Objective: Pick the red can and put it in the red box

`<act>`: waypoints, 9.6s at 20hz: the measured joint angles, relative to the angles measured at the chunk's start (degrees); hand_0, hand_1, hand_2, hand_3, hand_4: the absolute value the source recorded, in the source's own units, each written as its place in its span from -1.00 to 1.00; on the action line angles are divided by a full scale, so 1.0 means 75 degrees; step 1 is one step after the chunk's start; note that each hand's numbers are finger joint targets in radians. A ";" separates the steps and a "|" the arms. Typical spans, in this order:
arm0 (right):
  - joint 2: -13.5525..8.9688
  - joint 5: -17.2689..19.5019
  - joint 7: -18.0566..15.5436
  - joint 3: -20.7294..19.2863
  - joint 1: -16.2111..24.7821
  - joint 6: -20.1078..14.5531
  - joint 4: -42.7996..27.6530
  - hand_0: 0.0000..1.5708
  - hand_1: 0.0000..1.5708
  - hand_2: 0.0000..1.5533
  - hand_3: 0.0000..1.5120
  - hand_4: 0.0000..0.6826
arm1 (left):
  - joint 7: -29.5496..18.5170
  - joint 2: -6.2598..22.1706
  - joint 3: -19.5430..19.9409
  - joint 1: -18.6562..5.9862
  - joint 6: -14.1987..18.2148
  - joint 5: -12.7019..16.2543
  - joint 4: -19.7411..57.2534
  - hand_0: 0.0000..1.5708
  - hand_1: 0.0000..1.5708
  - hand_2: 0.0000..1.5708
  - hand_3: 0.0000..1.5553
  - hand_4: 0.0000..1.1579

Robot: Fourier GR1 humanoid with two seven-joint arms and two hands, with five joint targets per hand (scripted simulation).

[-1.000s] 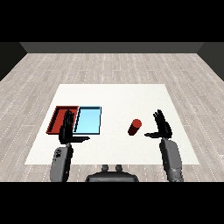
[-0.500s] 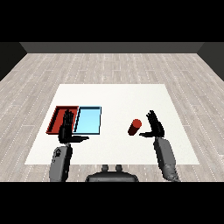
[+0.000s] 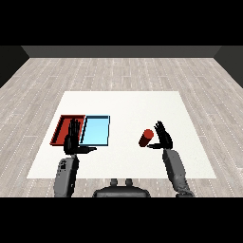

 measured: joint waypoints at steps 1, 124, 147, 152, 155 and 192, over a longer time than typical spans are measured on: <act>-0.0011 0.0009 -0.0035 0.0006 -0.0014 0.0021 0.0108 -1.00 -1.00 -1.00 -1.00 -1.00 | 0.0004 -0.0036 -0.0063 0.0080 0.0036 -0.0044 -0.0109 -1.00 -1.00 -1.00 -1.00 -1.00; 0.0952 -0.1102 0.0910 0.5709 -0.1490 -0.6711 -0.2571 0.88 0.88 0.88 0.81 0.86 | 0.0289 -0.0324 -0.4289 -0.2071 0.2512 0.1554 0.2789 -1.00 -1.00 -1.00 -1.00 -0.90; 0.0900 -0.1645 0.0817 0.6167 -0.2027 -0.7085 -0.2443 0.85 0.85 0.85 0.82 0.75 | 0.0722 -0.0181 -0.4509 -0.2290 0.5170 0.1371 0.2969 1.00 1.00 0.95 0.83 0.67; 0.0875 -0.1857 0.0605 0.6110 -0.1883 -0.6948 -0.2513 -1.00 -1.00 -1.00 -1.00 -1.00 | 0.0857 -0.0245 -0.4423 -0.2432 0.5341 0.1203 0.3014 1.00 1.00 0.95 0.87 0.93; 0.0893 -0.1438 0.0902 0.6119 -0.1834 -0.6948 -0.2568 -1.00 -1.00 -1.00 -1.00 -1.00 | 0.0772 -0.0250 -0.4393 -0.2414 0.5397 0.1148 0.3009 1.00 1.00 0.95 0.87 0.93; -0.1396 -0.1245 0.0776 0.3043 0.2174 -0.5285 -0.5694 -1.00 -1.00 -1.00 -1.00 -1.00 | 0.1399 0.2528 -0.1994 -0.2294 0.4653 0.0379 0.3547 1.00 1.00 1.00 0.92 0.93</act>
